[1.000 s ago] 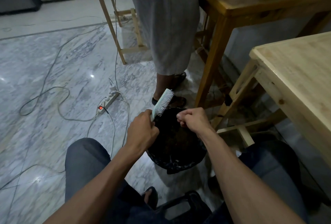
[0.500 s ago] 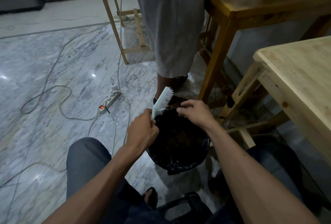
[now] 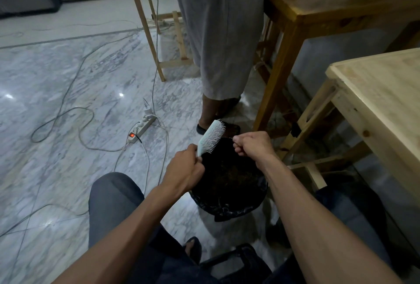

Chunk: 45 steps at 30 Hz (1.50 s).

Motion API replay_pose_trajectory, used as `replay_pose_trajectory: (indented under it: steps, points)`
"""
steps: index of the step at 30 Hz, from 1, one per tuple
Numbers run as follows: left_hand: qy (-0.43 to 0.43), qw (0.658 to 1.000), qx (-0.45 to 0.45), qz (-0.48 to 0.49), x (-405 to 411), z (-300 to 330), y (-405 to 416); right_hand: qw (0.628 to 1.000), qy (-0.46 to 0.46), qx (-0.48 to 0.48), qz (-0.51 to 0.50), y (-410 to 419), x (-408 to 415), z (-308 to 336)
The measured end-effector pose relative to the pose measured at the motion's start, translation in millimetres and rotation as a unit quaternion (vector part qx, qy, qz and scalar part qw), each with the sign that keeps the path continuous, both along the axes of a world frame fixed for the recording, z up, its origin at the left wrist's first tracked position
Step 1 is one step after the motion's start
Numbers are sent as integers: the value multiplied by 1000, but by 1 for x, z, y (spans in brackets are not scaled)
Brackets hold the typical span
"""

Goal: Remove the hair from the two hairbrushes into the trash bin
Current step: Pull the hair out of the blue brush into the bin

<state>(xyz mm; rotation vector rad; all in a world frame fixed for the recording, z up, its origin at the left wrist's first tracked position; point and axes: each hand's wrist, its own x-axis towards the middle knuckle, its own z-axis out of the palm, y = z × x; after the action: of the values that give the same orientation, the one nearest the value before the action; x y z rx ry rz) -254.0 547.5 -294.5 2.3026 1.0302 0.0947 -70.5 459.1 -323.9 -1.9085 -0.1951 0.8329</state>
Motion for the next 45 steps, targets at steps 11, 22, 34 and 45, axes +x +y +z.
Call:
replay_pose_trajectory:
  steps: [11, 22, 34, 45]
  points:
    - [-7, 999, -28, -34, 3, -4, -9, 993, 83, 86, 11, 9, -9, 2]
    - [55, 997, 30, -47, -10, -8, 1, 999, -37, -19, 4, 2, 9, 1]
    - [25, 998, 26, -58, -5, -8, -12, 997, -28, -20, -68, 14, 0, 9]
    - [-13, 997, 4, -70, 2, 2, -21, 994, 51, 96, -1, 7, -5, 38]
